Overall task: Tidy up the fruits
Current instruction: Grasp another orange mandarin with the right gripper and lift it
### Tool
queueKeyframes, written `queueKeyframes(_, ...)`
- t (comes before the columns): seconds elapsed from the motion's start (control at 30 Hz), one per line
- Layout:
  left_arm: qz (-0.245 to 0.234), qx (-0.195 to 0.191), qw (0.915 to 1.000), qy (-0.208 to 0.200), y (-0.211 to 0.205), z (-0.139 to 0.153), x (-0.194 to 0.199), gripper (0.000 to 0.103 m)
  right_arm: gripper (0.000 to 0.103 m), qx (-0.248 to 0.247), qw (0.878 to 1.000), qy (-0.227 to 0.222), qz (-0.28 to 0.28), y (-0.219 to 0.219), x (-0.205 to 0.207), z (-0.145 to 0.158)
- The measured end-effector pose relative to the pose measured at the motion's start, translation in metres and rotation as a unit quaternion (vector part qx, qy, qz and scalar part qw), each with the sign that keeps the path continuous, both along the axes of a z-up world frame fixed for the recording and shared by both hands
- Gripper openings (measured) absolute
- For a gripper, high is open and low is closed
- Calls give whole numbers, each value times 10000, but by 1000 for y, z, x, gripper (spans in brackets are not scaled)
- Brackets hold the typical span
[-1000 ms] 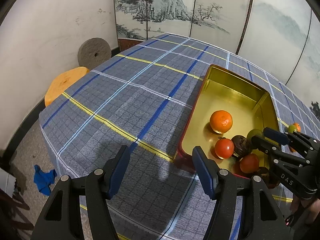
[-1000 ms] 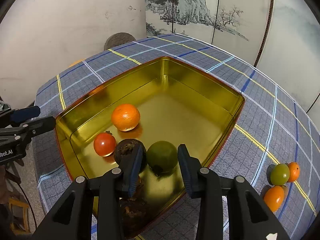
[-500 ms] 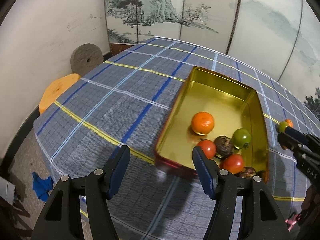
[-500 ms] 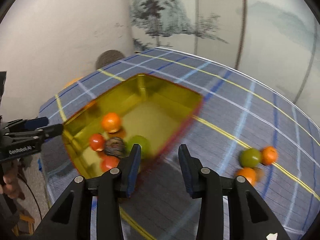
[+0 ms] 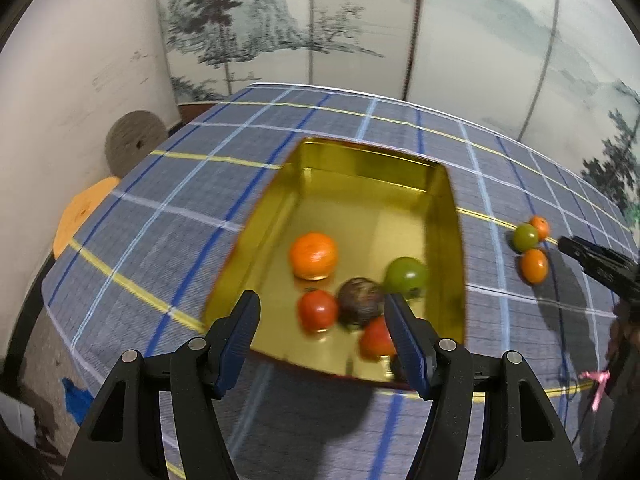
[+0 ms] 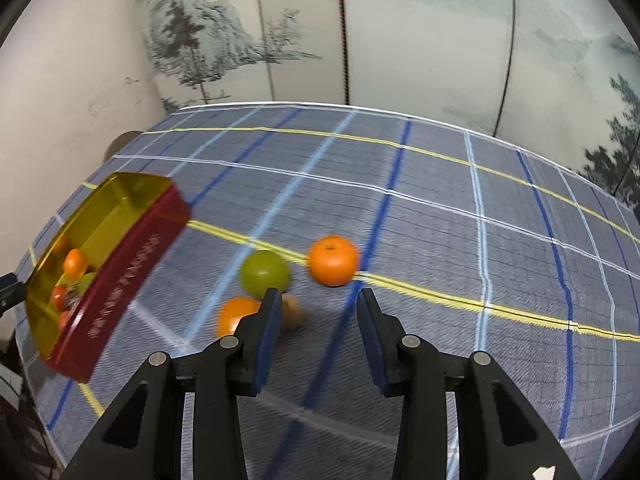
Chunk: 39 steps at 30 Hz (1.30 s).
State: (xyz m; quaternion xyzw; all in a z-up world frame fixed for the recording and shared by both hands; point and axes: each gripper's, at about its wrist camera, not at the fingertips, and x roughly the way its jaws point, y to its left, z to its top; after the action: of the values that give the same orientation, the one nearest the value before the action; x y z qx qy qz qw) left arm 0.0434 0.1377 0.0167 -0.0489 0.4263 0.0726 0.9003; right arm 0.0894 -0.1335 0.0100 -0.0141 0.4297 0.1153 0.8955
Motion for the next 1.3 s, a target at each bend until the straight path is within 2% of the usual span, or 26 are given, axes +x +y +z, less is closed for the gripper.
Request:
queueKeyframes(0.37,-632,73,9979,87,-63,2,26,66,37,21,9994,206,263,1,40,-21)
queueKeyframes(0.73,-1170,124,9928,214,-116,-6,44,66,36,39,9982,337,494,5,52,-37)
queueKeyframes(0.97,-1424,40,9895,261,-143,-13,49,66,35,48,9998,149,100,-18,36,-33)
queueKeyframes(1.3,-1530,-99,9880,188,-175,-23,60,66,35,-412,9976,-11,-550,-60,-9,-27)
